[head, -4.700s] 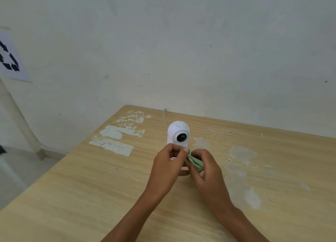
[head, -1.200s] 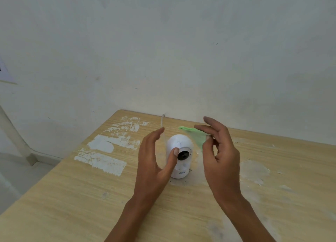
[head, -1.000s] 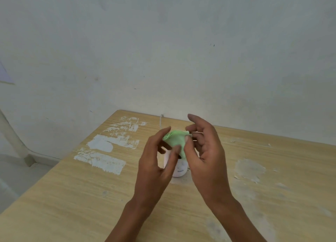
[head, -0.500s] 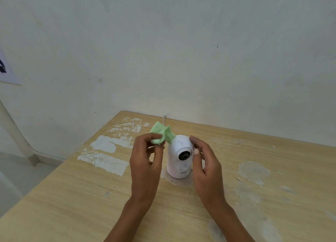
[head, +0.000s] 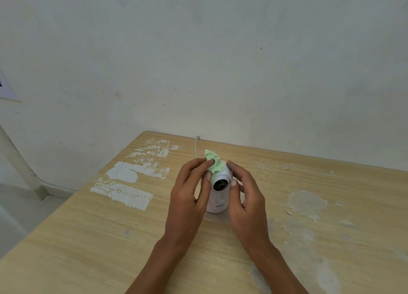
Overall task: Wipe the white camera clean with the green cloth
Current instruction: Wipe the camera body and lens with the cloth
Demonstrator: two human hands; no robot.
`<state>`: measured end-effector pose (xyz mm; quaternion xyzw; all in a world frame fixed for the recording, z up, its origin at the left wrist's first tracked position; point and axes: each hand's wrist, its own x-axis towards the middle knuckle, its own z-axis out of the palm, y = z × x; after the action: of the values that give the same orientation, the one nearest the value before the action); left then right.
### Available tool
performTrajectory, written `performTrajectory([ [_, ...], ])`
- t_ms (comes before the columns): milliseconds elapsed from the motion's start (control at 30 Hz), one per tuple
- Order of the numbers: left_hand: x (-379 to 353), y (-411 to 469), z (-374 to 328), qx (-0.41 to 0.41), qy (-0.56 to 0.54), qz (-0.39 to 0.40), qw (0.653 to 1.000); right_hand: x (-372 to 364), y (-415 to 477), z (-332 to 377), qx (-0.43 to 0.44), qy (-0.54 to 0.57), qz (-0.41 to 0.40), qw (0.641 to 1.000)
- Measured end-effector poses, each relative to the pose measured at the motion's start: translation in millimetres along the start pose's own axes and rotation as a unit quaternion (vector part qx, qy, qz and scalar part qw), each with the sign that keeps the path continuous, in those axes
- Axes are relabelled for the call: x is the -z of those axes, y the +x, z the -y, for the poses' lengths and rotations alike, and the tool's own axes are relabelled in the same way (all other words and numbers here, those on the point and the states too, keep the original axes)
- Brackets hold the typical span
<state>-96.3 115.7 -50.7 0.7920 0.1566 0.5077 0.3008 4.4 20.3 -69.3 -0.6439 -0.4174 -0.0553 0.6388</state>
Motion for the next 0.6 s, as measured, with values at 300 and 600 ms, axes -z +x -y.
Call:
performTrajectory([
  [300,1.1,0.3,4.2,-0.029,0.030,0.038,0.998,0.8,-0.2,0.7,0.002,0.004,-0.001,1.000],
  [600,-1.9,0.7,-3.8,-0.052,0.023,0.058,0.997,1.2,-0.7,2.9,-0.006,0.004,0.003,1.000],
])
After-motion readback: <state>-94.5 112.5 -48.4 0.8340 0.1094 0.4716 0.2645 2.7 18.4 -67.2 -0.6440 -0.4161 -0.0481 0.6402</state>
